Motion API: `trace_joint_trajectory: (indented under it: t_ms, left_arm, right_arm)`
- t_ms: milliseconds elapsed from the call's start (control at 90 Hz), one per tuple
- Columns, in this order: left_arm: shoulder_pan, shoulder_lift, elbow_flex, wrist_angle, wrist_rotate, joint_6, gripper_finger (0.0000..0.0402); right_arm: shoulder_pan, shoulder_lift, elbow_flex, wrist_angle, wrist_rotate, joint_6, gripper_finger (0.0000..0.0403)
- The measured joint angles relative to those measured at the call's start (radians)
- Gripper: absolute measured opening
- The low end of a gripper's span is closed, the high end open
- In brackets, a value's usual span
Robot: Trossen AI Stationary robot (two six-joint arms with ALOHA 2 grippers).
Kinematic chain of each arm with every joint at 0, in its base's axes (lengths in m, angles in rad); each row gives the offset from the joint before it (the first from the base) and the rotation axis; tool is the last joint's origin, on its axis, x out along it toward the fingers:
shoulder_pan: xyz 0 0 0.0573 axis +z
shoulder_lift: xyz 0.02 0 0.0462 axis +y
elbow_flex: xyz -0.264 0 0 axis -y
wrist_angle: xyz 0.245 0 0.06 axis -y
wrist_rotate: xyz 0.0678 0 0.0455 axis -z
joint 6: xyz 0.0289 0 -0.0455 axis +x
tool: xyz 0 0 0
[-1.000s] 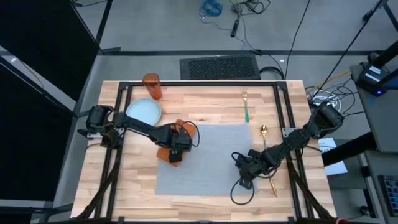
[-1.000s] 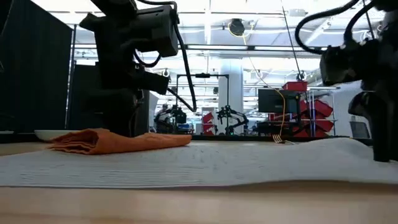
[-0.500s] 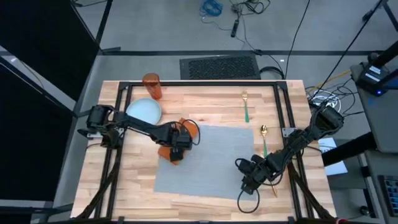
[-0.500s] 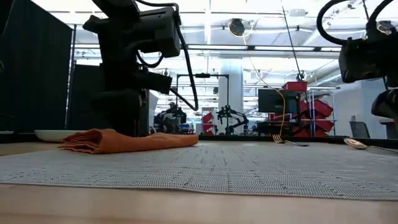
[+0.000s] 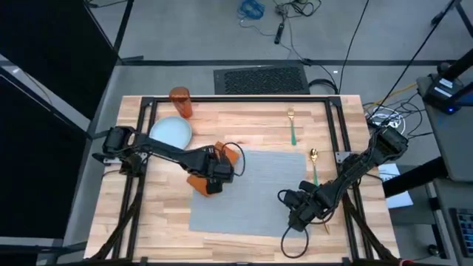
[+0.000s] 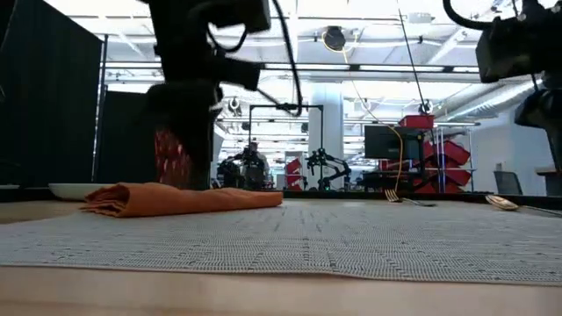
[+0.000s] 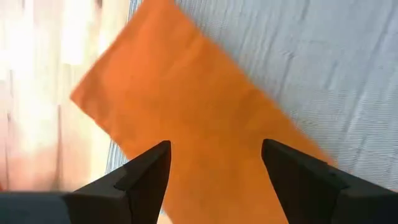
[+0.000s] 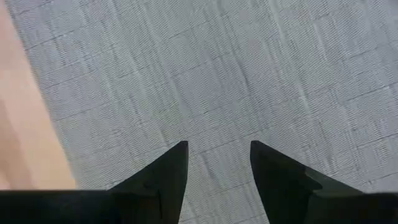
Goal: Set table place
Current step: Adjust the placemat
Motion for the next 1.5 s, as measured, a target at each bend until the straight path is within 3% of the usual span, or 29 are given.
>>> trace_joint_trajectory:
  t_ms: [378, 900, 1289, 1500]
  left_arm:
    - [-0.108, 0.0, 0.0, -0.098, 0.078, -0.154, 0.0242]
    - [-0.25, 0.0, 0.0, -0.167, 0.077, -0.324, 0.0242]
    - [-0.314, 0.0, -0.068, -0.132, 0.064, -0.449, 0.0242]
    - [-0.366, 0.0, -0.111, -0.139, -0.022, -0.55, 0.0242]
  right_arm:
    - [-0.091, -0.001, 0.001, 0.099, 0.086, -0.175, 0.0159]
    - [-0.275, -0.003, 0.002, 0.281, 0.087, -0.465, 0.0159]
    - [-0.406, -0.004, 0.002, 0.398, 0.036, -0.612, 0.0159]
    - [-0.46, -0.004, 0.002, 0.448, -0.039, -0.665, 0.0159]
